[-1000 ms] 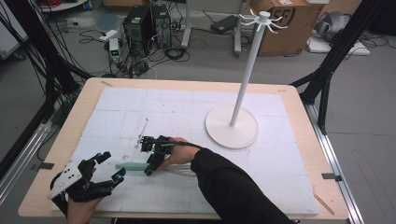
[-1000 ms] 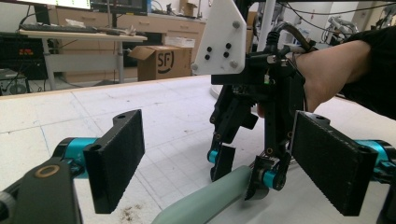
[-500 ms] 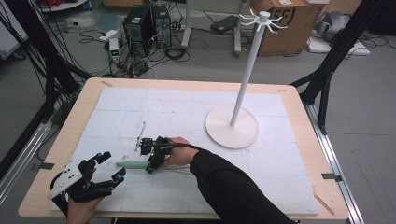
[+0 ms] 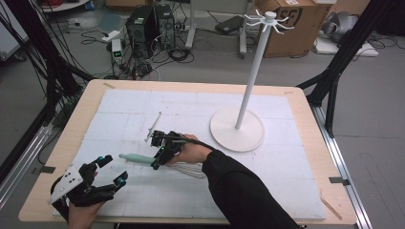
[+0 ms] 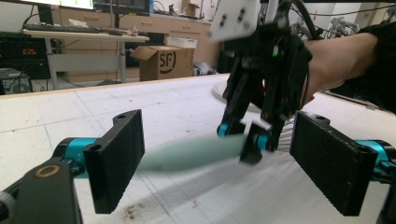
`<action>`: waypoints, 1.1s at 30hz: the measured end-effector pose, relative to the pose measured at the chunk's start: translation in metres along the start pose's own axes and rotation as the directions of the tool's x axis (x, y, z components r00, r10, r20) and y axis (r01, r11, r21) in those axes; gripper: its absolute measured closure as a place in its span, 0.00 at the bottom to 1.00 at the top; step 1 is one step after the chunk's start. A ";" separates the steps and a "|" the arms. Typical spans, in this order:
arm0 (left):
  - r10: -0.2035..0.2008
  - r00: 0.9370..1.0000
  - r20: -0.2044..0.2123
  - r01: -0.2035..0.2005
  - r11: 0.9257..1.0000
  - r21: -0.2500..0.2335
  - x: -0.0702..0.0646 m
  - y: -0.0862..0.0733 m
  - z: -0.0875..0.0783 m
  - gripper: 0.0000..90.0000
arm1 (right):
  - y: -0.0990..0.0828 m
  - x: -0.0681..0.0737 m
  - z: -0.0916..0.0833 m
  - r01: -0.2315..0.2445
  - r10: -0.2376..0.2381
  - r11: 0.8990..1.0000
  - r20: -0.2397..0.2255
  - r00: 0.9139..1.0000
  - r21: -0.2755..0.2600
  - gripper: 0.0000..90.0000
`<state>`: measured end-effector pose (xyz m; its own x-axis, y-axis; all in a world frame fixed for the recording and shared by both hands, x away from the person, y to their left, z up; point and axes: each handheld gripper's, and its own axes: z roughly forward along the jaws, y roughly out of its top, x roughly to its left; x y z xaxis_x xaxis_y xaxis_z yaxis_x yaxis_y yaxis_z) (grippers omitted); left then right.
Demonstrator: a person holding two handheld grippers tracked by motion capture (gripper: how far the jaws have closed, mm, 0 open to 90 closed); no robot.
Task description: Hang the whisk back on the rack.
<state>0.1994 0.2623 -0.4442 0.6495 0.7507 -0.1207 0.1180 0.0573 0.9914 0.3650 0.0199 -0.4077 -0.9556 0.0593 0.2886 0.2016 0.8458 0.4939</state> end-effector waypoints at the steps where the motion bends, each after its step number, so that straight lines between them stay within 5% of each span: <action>1: 0.001 1.000 0.000 -0.001 1.000 0.000 0.000 0.000 0.000 0.21 | -0.002 -0.002 -0.006 -0.008 0.008 1.000 -0.010 1.000 -0.007 0.77; 7: 0.007 1.000 -0.004 -0.006 1.000 0.008 0.000 0.000 0.000 0.21 | -0.020 -0.007 -0.026 -0.037 0.034 0.993 -0.031 0.999 -0.108 0.77; 14: 0.008 1.000 -0.004 -0.008 1.000 0.011 0.000 0.000 0.001 0.21 | -0.037 -0.003 -0.053 -0.024 0.023 0.974 -0.008 1.000 -0.224 0.77; 23: 0.011 1.000 -0.005 -0.011 1.000 0.016 -0.001 -0.001 0.002 0.21 | -0.057 0.004 -0.097 -0.024 0.037 0.934 0.031 0.999 -0.356 0.77; 33: 0.017 1.000 -0.004 -0.017 1.000 0.026 -0.002 -0.001 0.003 0.21 | -0.079 0.006 -0.138 -0.030 0.066 0.867 0.054 0.996 -0.497 0.77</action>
<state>0.2006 0.2590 -0.4456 0.6486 0.7541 -0.1032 0.1259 0.0274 0.9917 0.3732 -0.1196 -0.3320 -0.9505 0.1433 0.2756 0.3104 0.4684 0.8272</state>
